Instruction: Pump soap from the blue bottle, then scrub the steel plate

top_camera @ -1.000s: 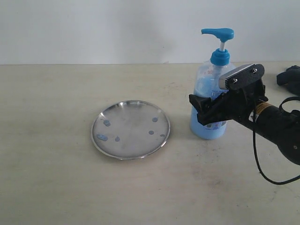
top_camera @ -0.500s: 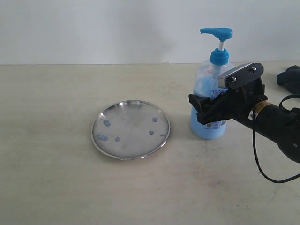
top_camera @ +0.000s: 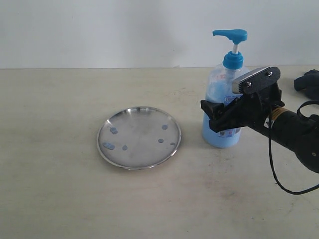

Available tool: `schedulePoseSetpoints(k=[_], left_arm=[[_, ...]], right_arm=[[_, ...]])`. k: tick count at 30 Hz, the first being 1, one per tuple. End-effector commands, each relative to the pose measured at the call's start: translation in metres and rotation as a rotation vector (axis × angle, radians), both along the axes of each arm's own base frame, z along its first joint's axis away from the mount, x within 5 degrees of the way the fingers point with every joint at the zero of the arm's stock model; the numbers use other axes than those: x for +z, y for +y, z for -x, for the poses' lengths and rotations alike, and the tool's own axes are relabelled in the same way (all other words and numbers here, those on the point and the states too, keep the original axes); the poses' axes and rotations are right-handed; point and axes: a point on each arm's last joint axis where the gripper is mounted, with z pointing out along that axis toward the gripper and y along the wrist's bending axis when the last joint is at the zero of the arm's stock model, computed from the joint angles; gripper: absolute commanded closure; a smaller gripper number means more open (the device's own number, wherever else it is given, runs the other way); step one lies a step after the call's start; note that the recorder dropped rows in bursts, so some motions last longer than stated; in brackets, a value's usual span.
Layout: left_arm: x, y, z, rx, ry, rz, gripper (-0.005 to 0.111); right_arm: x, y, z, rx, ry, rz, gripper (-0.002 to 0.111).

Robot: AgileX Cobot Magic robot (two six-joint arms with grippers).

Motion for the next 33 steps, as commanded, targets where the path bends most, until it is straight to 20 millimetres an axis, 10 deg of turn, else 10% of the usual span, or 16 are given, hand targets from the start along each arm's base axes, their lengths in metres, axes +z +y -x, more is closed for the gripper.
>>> schedulePoseSetpoints(k=[1, 28, 33], left_arm=[[0.009, -0.003, -0.001, -0.018, -0.093, 0.121, 0.102], [0.034, -0.007, -0.007, -0.069, -0.341, 0.248, 0.102], [0.064, -0.011, -0.027, -0.109, -0.289, 0.051, 0.102]], right_arm=[[-0.009, -0.002, 0.002, -0.01, 0.07, 0.034, 0.108], [-0.009, -0.001, 0.003, 0.073, -0.008, 0.277, 0.108], [-0.009, -0.001, 0.003, 0.083, -0.018, 0.305, 0.108]])
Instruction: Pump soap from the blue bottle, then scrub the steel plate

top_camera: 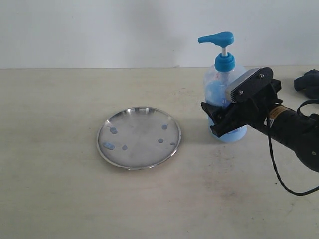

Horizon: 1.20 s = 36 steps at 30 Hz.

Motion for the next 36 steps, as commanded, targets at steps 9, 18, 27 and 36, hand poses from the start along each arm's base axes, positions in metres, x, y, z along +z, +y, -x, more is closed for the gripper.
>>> schedulePoseSetpoints(k=[9, 18, 27, 36], left_arm=[[0.082, -0.02, -0.105, -0.17, 0.031, -0.472, 0.102], [0.083, -0.038, -0.154, -0.353, -0.047, -0.558, 0.102], [0.097, -0.043, -0.159, -0.392, -0.095, -0.68, 0.102], [0.126, -0.055, -0.171, -0.538, -0.16, -0.641, 0.102]], right_arm=[[-0.011, 0.002, 0.005, 0.041, 0.09, 0.061, 0.108], [-0.012, 0.009, 0.009, 0.101, 0.136, -0.042, 0.108], [-0.005, 0.017, -0.01, 0.153, 0.156, 0.035, 0.108], [0.002, 0.027, -0.022, 0.155, 0.164, 0.07, 0.108]])
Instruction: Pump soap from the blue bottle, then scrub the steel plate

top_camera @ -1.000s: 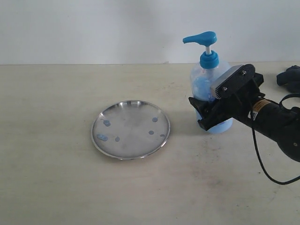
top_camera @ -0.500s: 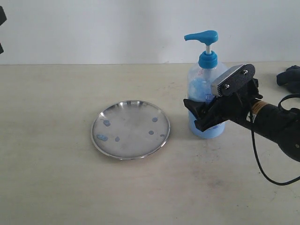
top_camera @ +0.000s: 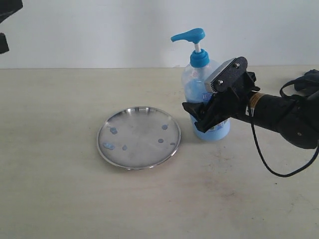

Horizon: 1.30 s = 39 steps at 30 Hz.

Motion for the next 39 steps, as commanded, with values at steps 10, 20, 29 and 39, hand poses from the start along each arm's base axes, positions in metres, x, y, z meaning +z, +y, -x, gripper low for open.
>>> schedulePoseSetpoints(k=[10, 20, 29, 39], left_arm=[[-0.001, -0.145, -0.098, -0.561, 0.116, -0.044, 0.102], [-0.024, -0.192, -0.109, -0.621, 0.14, -0.118, 0.102], [-0.025, -0.198, -0.122, -0.603, 0.122, -0.133, 0.102], [-0.045, -0.204, -0.137, -0.58, 0.162, -0.141, 0.102]], right_arm=[[-0.015, -0.004, 0.004, -0.007, 0.112, 0.107, 0.108], [-0.015, -0.004, 0.004, -0.007, 0.112, 0.107, 0.108], [-0.015, -0.003, 0.004, -0.006, 0.113, 0.105, 0.108], [-0.015, -0.002, 0.004, -0.001, 0.112, 0.108, 0.108]])
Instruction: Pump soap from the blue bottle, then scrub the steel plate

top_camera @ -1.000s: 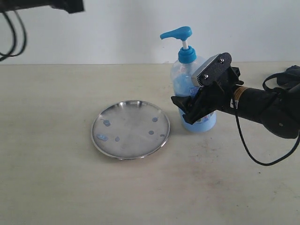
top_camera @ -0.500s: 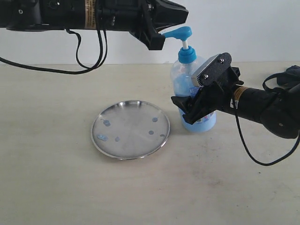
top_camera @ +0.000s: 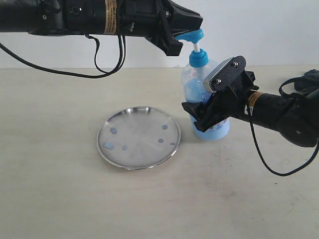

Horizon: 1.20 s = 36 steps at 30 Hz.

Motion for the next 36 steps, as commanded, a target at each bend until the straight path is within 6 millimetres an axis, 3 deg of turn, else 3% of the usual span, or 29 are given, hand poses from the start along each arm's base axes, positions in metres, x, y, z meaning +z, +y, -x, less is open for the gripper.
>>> schedulePoseSetpoints(k=[1, 9, 18, 36], left_arm=[[-0.003, -0.002, -0.005, 0.036, 0.013, -0.005, 0.102], [-0.005, -0.002, -0.005, 0.038, 0.002, -0.031, 0.102], [-0.033, -0.006, -0.008, -0.005, 0.068, -0.111, 0.102], [-0.056, -0.017, 0.0, -0.049, 0.141, -0.207, 0.102]], right_arm=[[-0.015, -0.003, 0.004, 0.003, 0.093, 0.092, 0.108], [-0.015, -0.003, 0.004, 0.003, 0.093, 0.092, 0.108], [-0.014, -0.003, 0.004, 0.004, 0.091, 0.091, 0.108], [-0.013, 0.0, 0.005, 0.016, 0.079, 0.084, 0.108]])
